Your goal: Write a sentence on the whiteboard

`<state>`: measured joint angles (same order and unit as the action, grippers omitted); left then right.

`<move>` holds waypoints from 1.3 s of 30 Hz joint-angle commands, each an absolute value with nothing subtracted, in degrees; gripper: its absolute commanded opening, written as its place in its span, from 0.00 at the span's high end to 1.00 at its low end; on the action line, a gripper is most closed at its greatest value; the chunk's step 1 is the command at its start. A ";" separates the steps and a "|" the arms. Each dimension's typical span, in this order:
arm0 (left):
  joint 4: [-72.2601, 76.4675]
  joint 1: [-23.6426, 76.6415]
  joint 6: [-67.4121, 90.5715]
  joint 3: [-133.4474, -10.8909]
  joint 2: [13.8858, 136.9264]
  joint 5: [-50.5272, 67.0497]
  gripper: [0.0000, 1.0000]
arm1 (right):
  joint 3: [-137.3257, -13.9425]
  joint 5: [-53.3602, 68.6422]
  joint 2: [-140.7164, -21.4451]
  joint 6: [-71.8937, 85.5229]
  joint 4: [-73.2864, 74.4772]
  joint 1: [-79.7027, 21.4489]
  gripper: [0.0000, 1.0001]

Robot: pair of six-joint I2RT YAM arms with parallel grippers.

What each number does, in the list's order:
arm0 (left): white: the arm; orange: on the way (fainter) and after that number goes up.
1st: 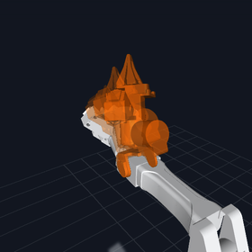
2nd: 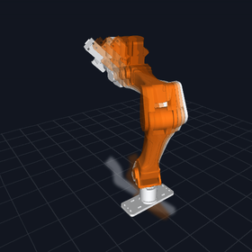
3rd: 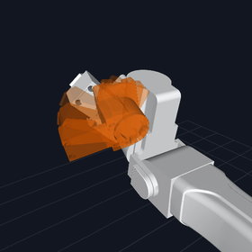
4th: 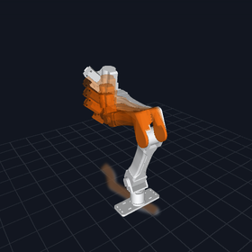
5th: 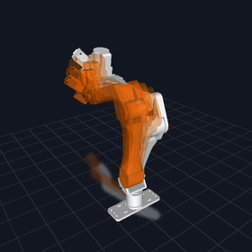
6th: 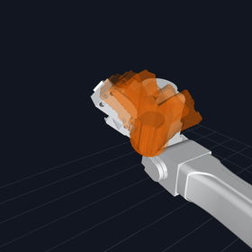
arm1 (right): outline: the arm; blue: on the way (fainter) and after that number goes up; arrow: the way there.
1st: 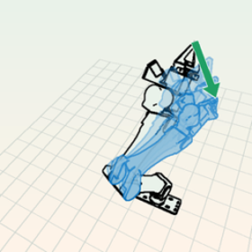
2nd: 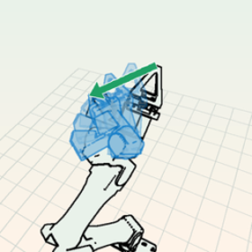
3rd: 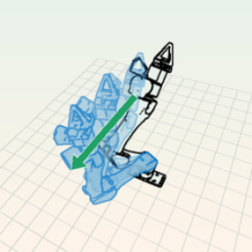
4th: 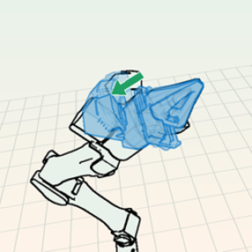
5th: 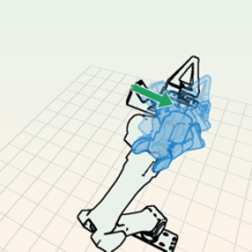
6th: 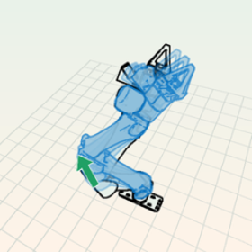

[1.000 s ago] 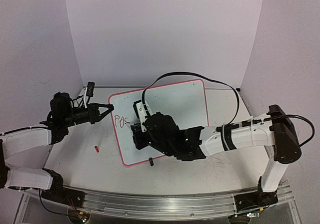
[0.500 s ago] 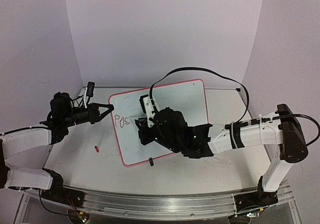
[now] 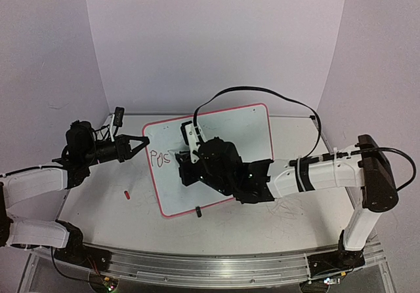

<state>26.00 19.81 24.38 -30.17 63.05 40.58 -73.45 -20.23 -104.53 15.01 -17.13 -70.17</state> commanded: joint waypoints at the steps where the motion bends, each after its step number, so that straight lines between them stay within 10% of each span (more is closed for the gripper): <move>1: 28.82 19.69 22.41 -30.85 62.40 40.70 1.00 | -75.81 -21.44 -105.60 15.37 -17.83 -70.21 1.00; 39: 28.74 19.72 22.41 -30.94 62.63 40.96 1.00 | -73.79 -22.05 -104.23 15.06 -19.23 -70.41 1.00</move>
<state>26.02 19.81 24.38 -30.17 63.05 40.80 -70.37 -20.26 -103.11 15.69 -18.38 -70.41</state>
